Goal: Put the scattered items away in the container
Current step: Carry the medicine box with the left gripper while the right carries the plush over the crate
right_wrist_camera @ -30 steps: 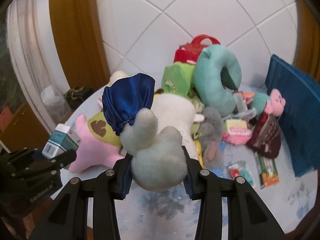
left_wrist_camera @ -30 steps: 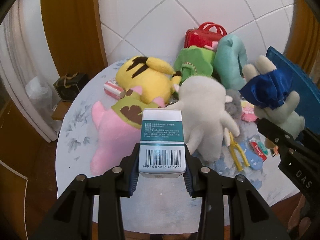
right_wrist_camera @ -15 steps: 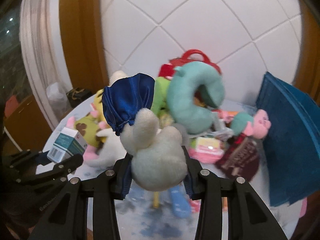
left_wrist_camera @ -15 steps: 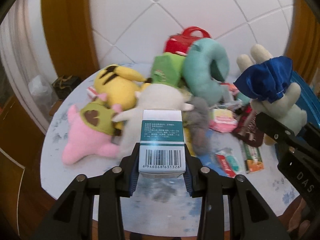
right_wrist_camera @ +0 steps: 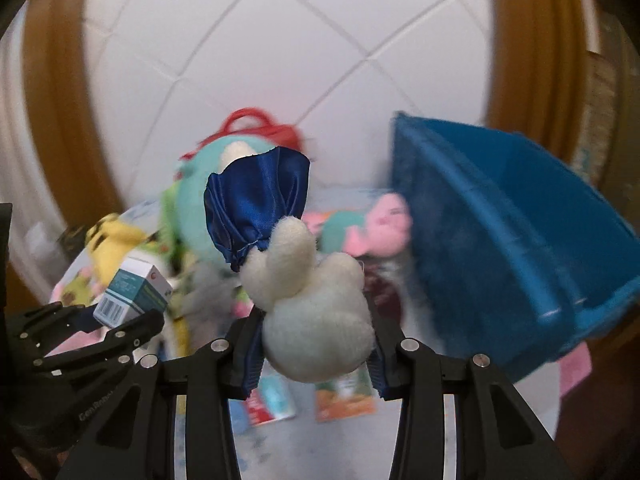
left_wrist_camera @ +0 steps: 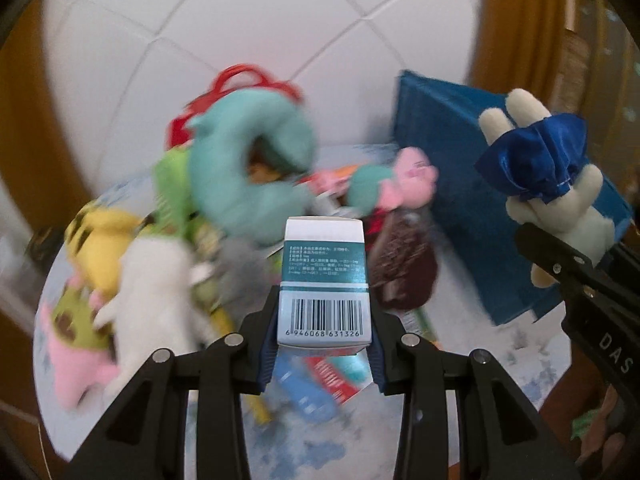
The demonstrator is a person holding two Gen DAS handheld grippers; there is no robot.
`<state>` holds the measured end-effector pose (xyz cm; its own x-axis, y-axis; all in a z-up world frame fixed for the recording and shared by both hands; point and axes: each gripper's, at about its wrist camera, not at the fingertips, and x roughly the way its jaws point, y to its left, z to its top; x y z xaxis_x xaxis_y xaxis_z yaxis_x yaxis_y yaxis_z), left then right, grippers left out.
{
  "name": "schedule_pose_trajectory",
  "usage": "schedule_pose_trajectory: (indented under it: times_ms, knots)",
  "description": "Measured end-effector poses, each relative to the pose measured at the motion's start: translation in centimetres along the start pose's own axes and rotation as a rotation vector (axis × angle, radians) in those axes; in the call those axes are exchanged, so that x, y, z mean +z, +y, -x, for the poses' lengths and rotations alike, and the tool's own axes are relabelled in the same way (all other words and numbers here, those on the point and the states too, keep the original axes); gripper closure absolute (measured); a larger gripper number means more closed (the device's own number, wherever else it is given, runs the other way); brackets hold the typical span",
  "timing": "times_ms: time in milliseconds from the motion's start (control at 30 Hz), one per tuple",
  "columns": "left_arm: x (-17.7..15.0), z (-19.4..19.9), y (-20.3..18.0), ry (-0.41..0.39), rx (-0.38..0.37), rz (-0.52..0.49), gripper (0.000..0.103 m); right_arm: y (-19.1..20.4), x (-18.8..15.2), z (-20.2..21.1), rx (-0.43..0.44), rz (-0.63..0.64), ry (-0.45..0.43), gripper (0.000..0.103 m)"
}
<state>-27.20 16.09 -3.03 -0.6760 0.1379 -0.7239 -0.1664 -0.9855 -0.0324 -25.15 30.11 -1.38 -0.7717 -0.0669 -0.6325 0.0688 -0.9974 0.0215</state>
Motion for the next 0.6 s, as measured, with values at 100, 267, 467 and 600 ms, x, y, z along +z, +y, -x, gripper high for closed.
schedule_pose_trajectory:
  times_ms: [100, 267, 467, 600]
  knots:
    - [2.5, -0.9, -3.6, -0.019, -0.051, -0.059, 0.066, -3.5, 1.1, 0.7, -0.053, -0.059, -0.032, 0.062]
    - [6.2, -1.6, -10.3, -0.050, -0.120, -0.130, 0.066, -9.9, 2.4, 1.8, -0.137, -0.139, -0.071, 0.062]
    - [9.7, -2.9, -19.8, -0.097, -0.173, -0.171, 0.066, -20.6, 3.8, 2.1, -0.219, -0.208, -0.112, 0.062]
    - [11.8, -4.5, -25.9, -0.093, -0.195, -0.172, 0.066, -27.0, 4.9, 1.8, -0.241, -0.214, -0.111, 0.062]
